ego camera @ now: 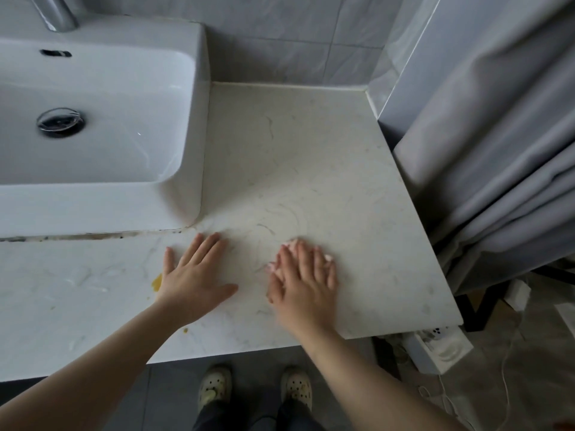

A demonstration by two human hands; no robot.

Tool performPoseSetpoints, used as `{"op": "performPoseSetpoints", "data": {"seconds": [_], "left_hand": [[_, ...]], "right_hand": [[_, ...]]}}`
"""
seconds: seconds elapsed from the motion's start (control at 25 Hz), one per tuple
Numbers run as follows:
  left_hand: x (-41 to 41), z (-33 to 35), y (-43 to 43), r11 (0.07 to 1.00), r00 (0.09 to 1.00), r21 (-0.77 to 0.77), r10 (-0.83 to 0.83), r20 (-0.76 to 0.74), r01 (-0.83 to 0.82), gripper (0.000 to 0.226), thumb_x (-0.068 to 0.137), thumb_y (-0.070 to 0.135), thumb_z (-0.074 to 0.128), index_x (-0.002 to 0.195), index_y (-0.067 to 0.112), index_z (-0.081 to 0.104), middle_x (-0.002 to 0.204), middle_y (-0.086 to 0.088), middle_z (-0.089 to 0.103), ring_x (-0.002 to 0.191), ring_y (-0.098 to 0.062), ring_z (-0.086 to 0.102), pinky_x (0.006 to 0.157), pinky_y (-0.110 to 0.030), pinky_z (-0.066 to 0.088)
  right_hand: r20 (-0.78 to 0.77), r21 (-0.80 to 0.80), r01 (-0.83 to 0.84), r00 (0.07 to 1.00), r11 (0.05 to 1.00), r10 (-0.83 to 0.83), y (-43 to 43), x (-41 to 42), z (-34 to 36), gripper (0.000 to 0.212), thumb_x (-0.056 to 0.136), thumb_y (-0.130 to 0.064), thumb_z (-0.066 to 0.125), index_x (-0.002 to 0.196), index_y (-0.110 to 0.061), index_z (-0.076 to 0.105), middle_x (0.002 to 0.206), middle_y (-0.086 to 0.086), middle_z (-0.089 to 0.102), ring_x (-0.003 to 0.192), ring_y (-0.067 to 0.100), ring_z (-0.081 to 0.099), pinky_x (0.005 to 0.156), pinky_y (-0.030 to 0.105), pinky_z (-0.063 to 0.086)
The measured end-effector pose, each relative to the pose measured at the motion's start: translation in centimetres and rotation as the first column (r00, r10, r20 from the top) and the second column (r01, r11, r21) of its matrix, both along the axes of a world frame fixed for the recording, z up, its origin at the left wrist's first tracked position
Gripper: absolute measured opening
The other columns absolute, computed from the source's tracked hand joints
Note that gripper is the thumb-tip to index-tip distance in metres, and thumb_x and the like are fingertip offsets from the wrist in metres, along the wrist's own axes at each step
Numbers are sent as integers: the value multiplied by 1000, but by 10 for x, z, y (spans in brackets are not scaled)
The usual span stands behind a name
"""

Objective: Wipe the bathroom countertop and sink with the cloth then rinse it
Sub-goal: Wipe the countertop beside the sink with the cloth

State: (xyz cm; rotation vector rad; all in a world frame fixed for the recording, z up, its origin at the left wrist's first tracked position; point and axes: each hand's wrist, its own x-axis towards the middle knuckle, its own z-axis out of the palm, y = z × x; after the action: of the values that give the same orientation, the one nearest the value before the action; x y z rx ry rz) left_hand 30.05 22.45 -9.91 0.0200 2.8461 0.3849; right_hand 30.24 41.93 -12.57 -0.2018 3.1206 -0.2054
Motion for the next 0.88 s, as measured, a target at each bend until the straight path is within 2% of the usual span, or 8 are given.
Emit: {"op": "performPoseSetpoints", "data": {"seconds": [0.08, 0.16, 0.28, 0.4, 0.64, 0.76, 0.8, 0.88], "left_hand": [[4, 2, -15, 995, 998, 95, -7, -57, 12, 93, 67, 67, 15, 149, 24, 10, 157, 9, 4, 144, -8, -2, 115, -37, -5], [10, 2, -37, 987, 991, 158, 9, -132, 12, 90, 69, 61, 12, 146, 19, 26, 155, 4, 20, 143, -15, 16, 114, -32, 7], [22, -6, -82, 997, 971, 67, -20, -239, 37, 74, 81, 52, 20, 138, 11, 44, 147, -5, 38, 138, -26, 31, 111, -41, 24], [28, -11, -128, 999, 975, -48, -35, -218, 25, 69, 87, 54, 24, 131, 9, 52, 139, -7, 50, 133, -27, 38, 107, -41, 30], [30, -20, -160, 976, 969, -191, -145, -199, 107, 67, 93, 61, 10, 135, 24, 48, 140, 1, 48, 135, -23, 33, 110, -36, 7], [33, -23, -160, 981, 976, -182, -106, -189, 72, 65, 92, 62, 10, 137, 30, 43, 145, 1, 42, 137, -23, 29, 112, -32, -3], [33, -23, -160, 980, 975, -186, -106, -194, 69, 64, 92, 62, 10, 138, 31, 42, 145, 1, 41, 138, -23, 29, 112, -32, -4], [32, -25, -161, 978, 971, -192, -115, -208, 75, 63, 92, 62, 11, 137, 31, 43, 145, 0, 43, 137, -23, 30, 112, -33, -4]], "right_hand": [[-68, -41, -68, 996, 997, 65, -34, 0, -2, 53, 89, -51, 35, 130, -26, 58, 139, 7, 53, 129, 34, 47, 108, 50, 21], [-62, -70, -93, 994, 993, 89, -58, 2, -4, 49, 88, -50, 40, 125, -25, 62, 134, 6, 58, 125, 33, 52, 106, 50, 27], [-35, -97, -118, 993, 988, 115, -92, 8, -1, 50, 88, -53, 40, 125, -27, 61, 135, 5, 57, 126, 32, 51, 106, 51, 27], [41, -37, -144, 988, 989, 146, -119, 9, 3, 57, 83, -60, 36, 126, -31, 59, 136, 2, 56, 125, 30, 52, 104, 53, 25], [97, -21, -191, 977, 981, 192, -143, -3, 10, 59, 83, -61, 31, 129, -34, 56, 141, -1, 51, 129, 29, 48, 108, 54, 27], [127, -78, -299, 943, 951, 307, -140, -7, 14, 71, 85, -69, 4, 147, -40, 24, 159, -9, 14, 147, 21, 8, 116, 47, -3], [132, -98, -317, 936, 943, 328, -137, -7, 14, 70, 86, -68, 3, 148, -41, 20, 159, -10, 12, 148, 19, 5, 116, 43, -7], [82, -37, -350, 932, 936, 352, -131, -4, 11, 56, 91, -58, 22, 142, -38, 36, 154, -8, 32, 143, 23, 27, 115, 43, 6]]}}
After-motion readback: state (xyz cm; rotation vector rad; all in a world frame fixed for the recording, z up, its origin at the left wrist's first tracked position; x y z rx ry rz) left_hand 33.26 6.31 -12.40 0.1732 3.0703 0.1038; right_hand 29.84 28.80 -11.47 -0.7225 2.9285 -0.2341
